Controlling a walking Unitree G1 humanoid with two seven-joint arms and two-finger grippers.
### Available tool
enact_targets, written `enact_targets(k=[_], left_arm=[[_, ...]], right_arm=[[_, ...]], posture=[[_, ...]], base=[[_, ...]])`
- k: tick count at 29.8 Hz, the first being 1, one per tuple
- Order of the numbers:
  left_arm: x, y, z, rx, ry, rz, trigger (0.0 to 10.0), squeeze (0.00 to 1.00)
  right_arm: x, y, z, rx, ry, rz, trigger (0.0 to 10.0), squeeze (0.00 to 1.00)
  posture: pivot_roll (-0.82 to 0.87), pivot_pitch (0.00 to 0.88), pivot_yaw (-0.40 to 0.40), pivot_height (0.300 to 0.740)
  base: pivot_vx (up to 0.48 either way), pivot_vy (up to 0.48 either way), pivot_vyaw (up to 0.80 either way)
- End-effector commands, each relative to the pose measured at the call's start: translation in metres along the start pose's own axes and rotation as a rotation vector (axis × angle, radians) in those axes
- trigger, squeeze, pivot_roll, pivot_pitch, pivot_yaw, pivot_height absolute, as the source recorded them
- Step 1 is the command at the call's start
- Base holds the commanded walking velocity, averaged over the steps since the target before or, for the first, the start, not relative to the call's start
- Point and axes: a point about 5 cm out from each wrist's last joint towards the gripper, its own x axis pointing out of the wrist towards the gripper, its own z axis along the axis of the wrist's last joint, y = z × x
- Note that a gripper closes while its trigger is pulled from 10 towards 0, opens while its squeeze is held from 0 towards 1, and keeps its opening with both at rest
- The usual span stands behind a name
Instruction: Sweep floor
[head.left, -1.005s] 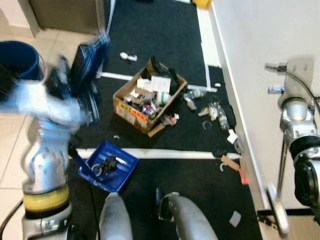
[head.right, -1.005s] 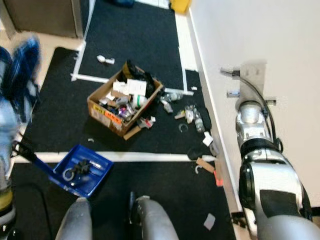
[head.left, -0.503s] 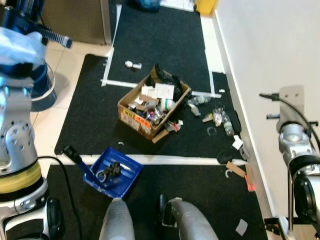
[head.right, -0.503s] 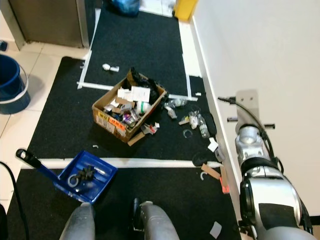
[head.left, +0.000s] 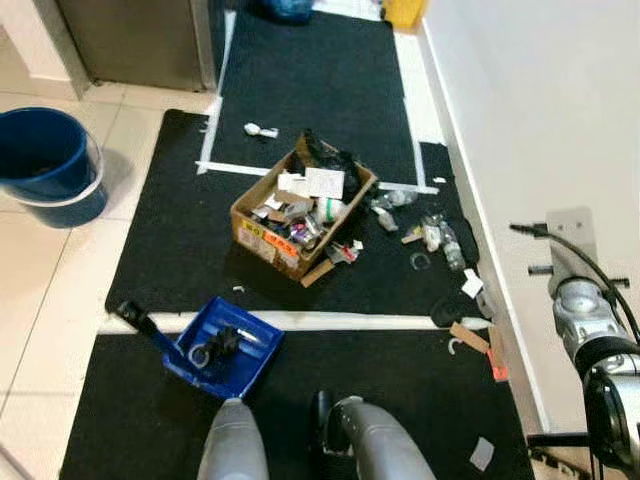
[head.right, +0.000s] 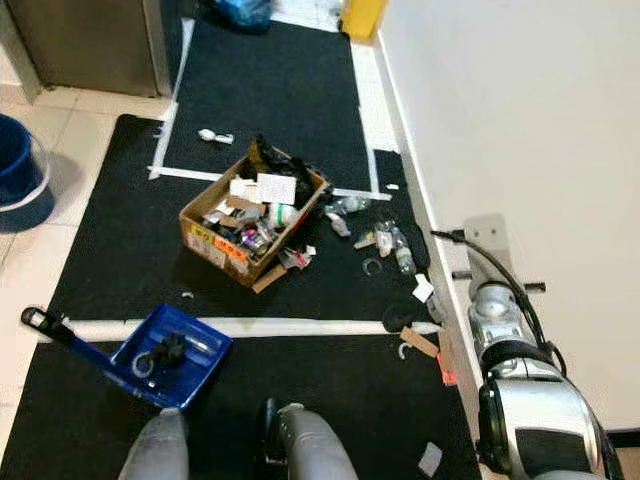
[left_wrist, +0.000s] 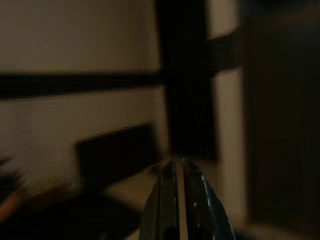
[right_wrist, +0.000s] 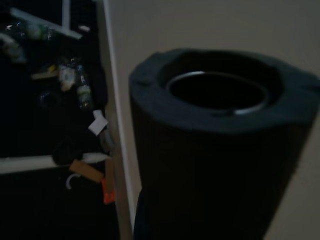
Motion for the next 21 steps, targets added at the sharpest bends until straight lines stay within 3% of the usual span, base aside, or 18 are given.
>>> enact_targets(k=[1,2,5,6,8,9,10,11,12,13,15,17,18,19,21], left_arm=[[-0.021,0.023,-0.04,0.01,0.158,0.112,10.0,0.0],[-0.037,0.028,-0.066,0.017,0.259,0.133,10.0,0.0],[-0.075,0.028,-0.109,0.063,0.445,0.135,10.0,0.0],[-0.075,0.028,-0.109,0.063,0.445,0.135,10.0,0.0],[-0.113,0.02,-0.145,0.052,0.61,0.14,10.0,0.0],[-0.113,0.02,-0.145,0.052,0.61,0.14,10.0,0.0],[-0.146,0.009,-0.172,0.045,0.747,0.123,10.0,0.0],[-0.146,0.009,-0.172,0.045,0.747,0.123,10.0,0.0],[-0.175,-0.001,-0.191,0.041,0.87,0.118,10.0,0.0],[-0.175,-0.001,-0.191,0.041,0.87,0.118,10.0,0.0],[-0.203,-0.016,-0.204,-0.002,0.977,0.105,10.0,0.0],[-0.221,-0.03,-0.211,-0.023,1.04,0.08,10.0,0.0],[-0.221,-0.03,-0.211,-0.023,1.04,0.08,10.0,0.0],[-0.233,-0.039,-0.215,-0.042,1.083,0.063,10.0,0.0],[-0.233,-0.039,-0.215,-0.042,1.083,0.063,10.0,0.0]], right_arm=[[-0.002,-0.017,-0.022,0.0,0.072,-0.041,10.0,0.0],[-0.003,-0.02,-0.029,0.03,0.095,-0.052,10.0,0.0],[-0.006,-0.024,-0.04,0.119,0.13,-0.069,10.0,0.0],[-0.006,-0.024,-0.04,0.119,0.13,-0.069,10.0,0.0],[-0.008,-0.021,-0.046,0.244,0.138,-0.048,10.0,0.0],[-0.008,-0.021,-0.046,0.244,0.138,-0.048,10.0,0.0],[-0.011,-0.014,-0.049,0.35,0.136,-0.014,10.0,0.0],[-0.011,-0.014,-0.049,0.35,0.136,-0.014,10.0,0.0],[-0.013,-0.007,-0.052,0.404,0.134,0.019,10.0,0.0],[-0.013,-0.007,-0.052,0.404,0.134,0.019,10.0,0.0],[-0.017,0.002,-0.056,0.425,0.131,0.069,10.0,0.0],[-0.02,0.011,-0.061,0.463,0.14,0.125,10.0,0.0],[-0.02,0.011,-0.061,0.463,0.14,0.125,10.0,0.0],[-0.024,0.019,-0.065,0.45,0.15,0.166,10.0,0.0],[-0.024,0.019,-0.065,0.45,0.15,0.166,10.0,0.0]], posture=[[0.35,0.064,-0.182,0.74],[0.34,0.061,-0.181,0.74],[0.34,0.059,-0.18,0.74],[0.34,0.059,-0.18,0.74],[0.33,0.049,-0.177,0.74],[0.33,0.049,-0.177,0.74],[0.32,0.048,-0.176,0.74],[0.32,0.048,-0.176,0.74],[0.31,0.049,-0.172,0.74],[0.31,0.049,-0.172,0.74],[0.31,0.049,-0.171,0.74],[0.3,0.046,-0.168,0.74],[0.3,0.046,-0.168,0.74],[0.3,0.047,-0.167,0.74],[0.3,0.047,-0.167,0.74]], base=[[0.0,0.0,0.0],[0.0,0.0,0.0],[0.0,0.0,0.0],[0.0,0.0,0.0],[0.0,0.0,0.0],[0.0,0.0,0.0],[0.0,0.0,0.0],[0.0,0.0,0.0],[0.0,0.0,0.0],[0.0,0.0,0.0],[0.0,0.0,0.0],[0.0,0.0,0.0],[0.0,0.0,0.0],[0.0,0.0,0.0],[0.0,0.0,0.0]])
